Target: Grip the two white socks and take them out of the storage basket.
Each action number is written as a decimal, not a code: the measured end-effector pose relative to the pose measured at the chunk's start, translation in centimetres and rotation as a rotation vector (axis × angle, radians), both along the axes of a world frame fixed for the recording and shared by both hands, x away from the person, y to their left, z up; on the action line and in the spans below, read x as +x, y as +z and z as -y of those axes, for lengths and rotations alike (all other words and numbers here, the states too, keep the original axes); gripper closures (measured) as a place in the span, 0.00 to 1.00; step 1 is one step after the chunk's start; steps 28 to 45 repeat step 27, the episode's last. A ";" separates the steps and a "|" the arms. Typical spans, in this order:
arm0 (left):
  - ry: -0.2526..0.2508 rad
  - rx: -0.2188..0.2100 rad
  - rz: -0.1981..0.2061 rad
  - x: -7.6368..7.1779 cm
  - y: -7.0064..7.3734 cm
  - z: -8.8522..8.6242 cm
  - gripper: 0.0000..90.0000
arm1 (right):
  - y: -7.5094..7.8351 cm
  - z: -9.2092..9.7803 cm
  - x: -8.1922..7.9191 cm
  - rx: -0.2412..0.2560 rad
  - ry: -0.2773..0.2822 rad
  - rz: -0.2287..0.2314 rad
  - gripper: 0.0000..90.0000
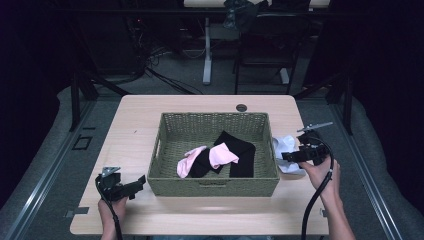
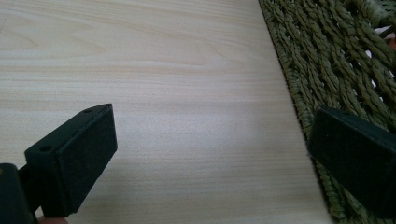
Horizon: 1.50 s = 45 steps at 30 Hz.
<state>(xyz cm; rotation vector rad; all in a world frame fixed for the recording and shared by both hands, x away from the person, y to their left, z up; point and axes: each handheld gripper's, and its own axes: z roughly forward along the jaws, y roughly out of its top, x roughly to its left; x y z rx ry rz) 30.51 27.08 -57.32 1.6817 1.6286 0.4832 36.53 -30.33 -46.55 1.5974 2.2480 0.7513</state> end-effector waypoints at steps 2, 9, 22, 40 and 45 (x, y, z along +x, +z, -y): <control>-0.002 0.002 0.002 0.0 0.0 0.0 0.02 | -0.3 0.3 -0.9 0.001 0.003 0.004 0.23; -0.004 0.001 0.001 0.0 0.0 0.0 0.02 | -2.1 1.0 -3.6 -0.008 0.024 -0.013 0.16; -0.008 0.003 -0.001 0.2 -0.1 0.1 0.02 | -5.9 2.6 -5.2 -0.003 0.023 -0.060 0.07; -0.005 0.007 -0.005 0.2 -0.1 0.1 0.02 | -6.2 3.3 -4.9 -0.003 0.022 -0.059 0.05; -0.005 0.007 -0.005 0.2 -0.1 0.1 0.02 | -6.2 3.3 -4.9 -0.003 0.022 -0.059 0.05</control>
